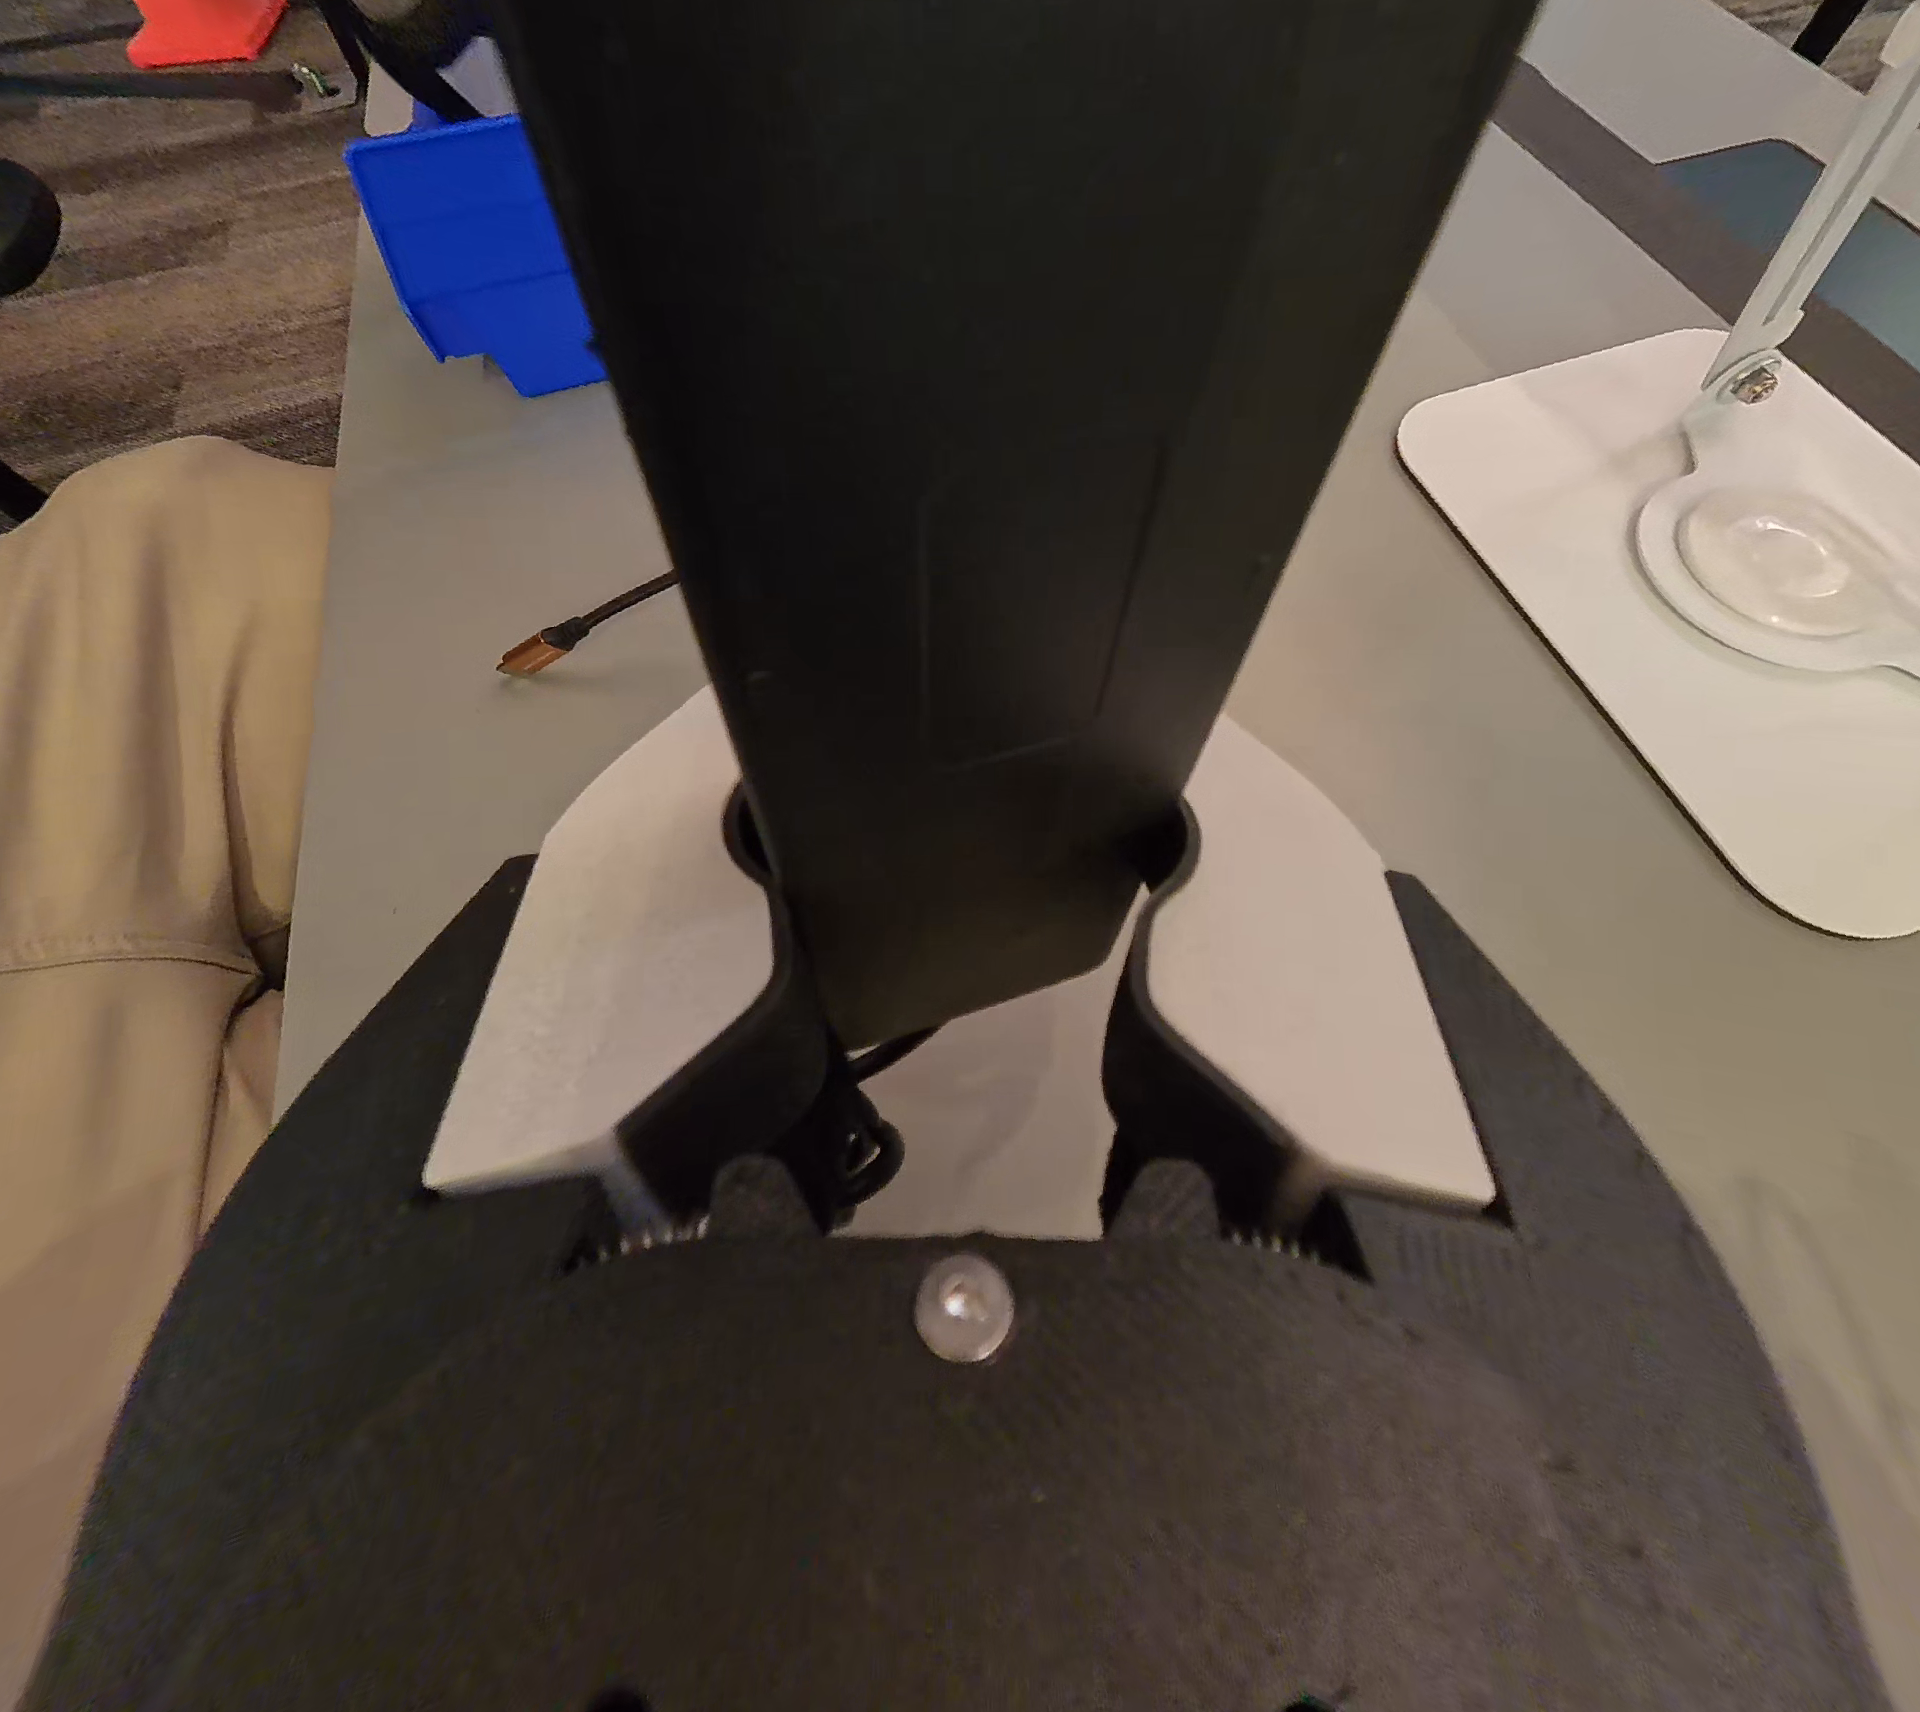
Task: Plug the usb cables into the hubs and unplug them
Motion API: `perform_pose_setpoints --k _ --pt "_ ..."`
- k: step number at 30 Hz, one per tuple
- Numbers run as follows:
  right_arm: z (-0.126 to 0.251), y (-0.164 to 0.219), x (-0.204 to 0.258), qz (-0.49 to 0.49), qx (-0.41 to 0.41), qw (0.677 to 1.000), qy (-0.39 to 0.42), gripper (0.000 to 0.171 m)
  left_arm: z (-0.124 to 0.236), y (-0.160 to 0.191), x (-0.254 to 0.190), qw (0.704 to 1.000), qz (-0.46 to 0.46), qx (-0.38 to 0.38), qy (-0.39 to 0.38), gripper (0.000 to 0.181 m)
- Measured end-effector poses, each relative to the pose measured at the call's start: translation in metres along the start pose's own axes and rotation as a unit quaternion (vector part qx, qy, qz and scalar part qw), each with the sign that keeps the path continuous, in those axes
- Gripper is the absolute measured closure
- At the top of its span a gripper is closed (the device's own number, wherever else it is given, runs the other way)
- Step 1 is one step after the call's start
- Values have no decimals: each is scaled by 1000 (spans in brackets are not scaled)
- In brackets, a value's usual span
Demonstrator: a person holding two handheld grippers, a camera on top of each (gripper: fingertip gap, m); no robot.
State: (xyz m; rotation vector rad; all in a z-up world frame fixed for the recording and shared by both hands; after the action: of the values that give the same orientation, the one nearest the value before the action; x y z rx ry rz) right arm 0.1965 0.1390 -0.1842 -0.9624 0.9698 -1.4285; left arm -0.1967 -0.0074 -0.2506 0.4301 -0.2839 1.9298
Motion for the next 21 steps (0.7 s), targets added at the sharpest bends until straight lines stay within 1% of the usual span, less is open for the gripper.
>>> perform_pose_setpoints --k 1,4,9,11,12,15,19,21 --pt "0 0 0 0 0 1000 0 103 -4 2 2 1000 -8 9 0 162" --pt "0 1 -1 -2 -1 1000 -2 103 -11 1 10 999 -34 13 -1 165" --pt "0 2 -2 -3 -3 1000 -5 103 -19 -9 14 997 -75 9 20 164" --pt "0 3 -2 -2 -6 1000 -8 103 -23 -9 14 996 -76 12 35 166" --pt "1 3 -2 -2 -6 1000 -9 103 -24 -7 14 996 -76 20 40 171" --pt "1 2 -2 -2 -7 1000 -11 103 -25 -6 16 996 -65 25 52 173" --pt "2 1 -1 3 -13 1000 -15 103 -24 -6 15 997 -65 23 43 174" --pt "3 0 1 4 -19 1000 -22 103 -21 -9 14 998 -48 3 34 175"
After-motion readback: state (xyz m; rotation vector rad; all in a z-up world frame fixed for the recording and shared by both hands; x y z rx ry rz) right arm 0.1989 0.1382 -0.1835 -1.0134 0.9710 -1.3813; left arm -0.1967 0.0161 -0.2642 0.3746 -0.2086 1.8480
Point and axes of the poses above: each gripper's, where its closed fingertips meet, z back along the fingers, y out of its underside, x = y × z across the jaws, the point moved 6 cm from there along z, back along the fingers, and after that the axes turned 10 degrees about -x, right-handed, at the moved point
